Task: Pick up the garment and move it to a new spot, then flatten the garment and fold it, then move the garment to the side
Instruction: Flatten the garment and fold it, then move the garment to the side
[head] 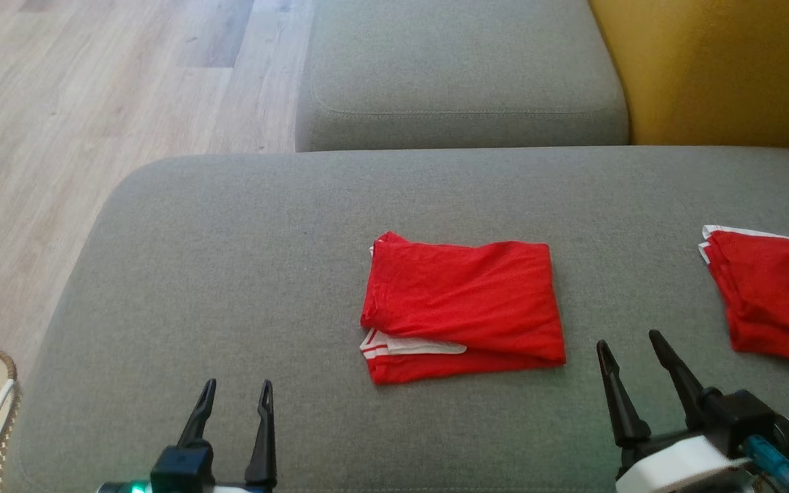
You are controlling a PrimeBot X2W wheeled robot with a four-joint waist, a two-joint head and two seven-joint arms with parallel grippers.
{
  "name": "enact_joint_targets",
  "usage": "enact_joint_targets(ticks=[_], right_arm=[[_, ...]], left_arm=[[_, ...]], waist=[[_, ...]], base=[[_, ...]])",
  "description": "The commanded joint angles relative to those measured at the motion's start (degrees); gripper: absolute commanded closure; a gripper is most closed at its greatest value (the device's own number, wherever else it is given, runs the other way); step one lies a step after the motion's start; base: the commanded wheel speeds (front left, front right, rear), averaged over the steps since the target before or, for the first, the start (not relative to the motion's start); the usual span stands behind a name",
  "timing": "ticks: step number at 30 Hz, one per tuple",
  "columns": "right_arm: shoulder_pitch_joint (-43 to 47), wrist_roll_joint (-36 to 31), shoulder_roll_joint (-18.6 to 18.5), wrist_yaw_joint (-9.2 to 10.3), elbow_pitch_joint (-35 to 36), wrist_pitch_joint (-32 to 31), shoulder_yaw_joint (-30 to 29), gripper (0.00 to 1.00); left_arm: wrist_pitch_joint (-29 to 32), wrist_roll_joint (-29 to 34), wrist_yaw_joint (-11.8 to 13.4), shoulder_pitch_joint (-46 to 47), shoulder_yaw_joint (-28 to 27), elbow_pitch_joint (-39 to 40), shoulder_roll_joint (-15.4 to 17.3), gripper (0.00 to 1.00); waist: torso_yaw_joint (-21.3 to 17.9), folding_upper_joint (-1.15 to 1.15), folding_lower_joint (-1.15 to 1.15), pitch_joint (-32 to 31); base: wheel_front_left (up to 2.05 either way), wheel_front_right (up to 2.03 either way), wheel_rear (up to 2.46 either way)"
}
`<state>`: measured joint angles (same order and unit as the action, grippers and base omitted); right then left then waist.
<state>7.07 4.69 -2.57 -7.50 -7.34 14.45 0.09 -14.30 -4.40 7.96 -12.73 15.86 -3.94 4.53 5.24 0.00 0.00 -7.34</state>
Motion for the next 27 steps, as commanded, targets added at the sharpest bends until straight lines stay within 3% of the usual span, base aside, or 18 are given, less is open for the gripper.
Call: enact_joint_targets(ticks=[1,13,17,27], right_arm=[[-1.3,0.4,-0.3,0.01,1.6,0.5,1.0,0.0],[-0.8,0.3,-0.3,0.01,1.3,0.5,0.9,0.0],[-0.9,5.2,-0.3,0.01,0.3,0.5,0.1,0.0],[-7.1,10.2,-0.3,0.01,-6.2,0.5,-1.7,0.0]], left_arm=[[-0.7,0.5,-0.3,2.3,-2.2,1.8,-0.7,0.0],[-0.7,1.2,-0.8,2.1,-2.9,1.6,-1.2,0.0],[-0.7,1.5,-1.0,2.1,-2.9,1.5,-1.3,0.0],[-0.7,2.4,-1.5,3.6,-1.3,2.7,-1.5,0.0]], waist=[[0.2,0.0,0.0,-0.1],[0.9,0.0,0.0,-0.5],[1.2,0.0,0.0,-0.4],[3.5,0.0,0.0,1.8]], base=[[0.0,0.0,0.0],[0.0,0.0,0.0],[0.0,0.0,0.0],[0.0,0.0,0.0]])
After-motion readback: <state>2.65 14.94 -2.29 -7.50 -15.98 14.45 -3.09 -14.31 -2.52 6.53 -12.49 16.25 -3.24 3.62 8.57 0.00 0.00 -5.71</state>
